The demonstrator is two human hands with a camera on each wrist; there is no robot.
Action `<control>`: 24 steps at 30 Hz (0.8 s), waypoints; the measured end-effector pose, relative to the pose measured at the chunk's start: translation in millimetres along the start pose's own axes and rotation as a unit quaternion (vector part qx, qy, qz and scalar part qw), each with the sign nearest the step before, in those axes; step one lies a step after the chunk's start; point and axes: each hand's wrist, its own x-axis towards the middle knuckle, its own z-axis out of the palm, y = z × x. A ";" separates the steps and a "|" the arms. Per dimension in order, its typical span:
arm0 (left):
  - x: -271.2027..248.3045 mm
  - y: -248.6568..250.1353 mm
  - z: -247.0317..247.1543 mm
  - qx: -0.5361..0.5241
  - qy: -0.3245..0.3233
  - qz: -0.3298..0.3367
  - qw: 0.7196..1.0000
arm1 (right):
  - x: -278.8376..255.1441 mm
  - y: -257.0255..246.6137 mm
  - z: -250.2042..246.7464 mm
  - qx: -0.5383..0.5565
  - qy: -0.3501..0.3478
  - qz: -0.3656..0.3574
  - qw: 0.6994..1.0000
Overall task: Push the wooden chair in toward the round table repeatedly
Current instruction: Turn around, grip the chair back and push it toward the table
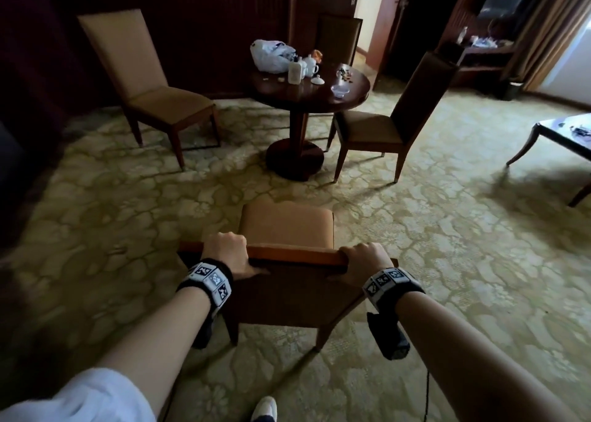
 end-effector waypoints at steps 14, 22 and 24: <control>10.8 -4.6 5.4 -0.011 0.023 0.020 0.999 | 7.4 5.2 4.3 0.026 0.032 0.005 0.999; 5.2 -3.8 8.3 -0.020 0.032 0.026 0.999 | 2.9 3.4 6.9 0.044 0.024 0.013 0.999; 4.2 -4.8 8.8 -0.020 0.036 0.032 0.999 | 1.4 2.0 6.6 0.032 0.025 0.016 0.999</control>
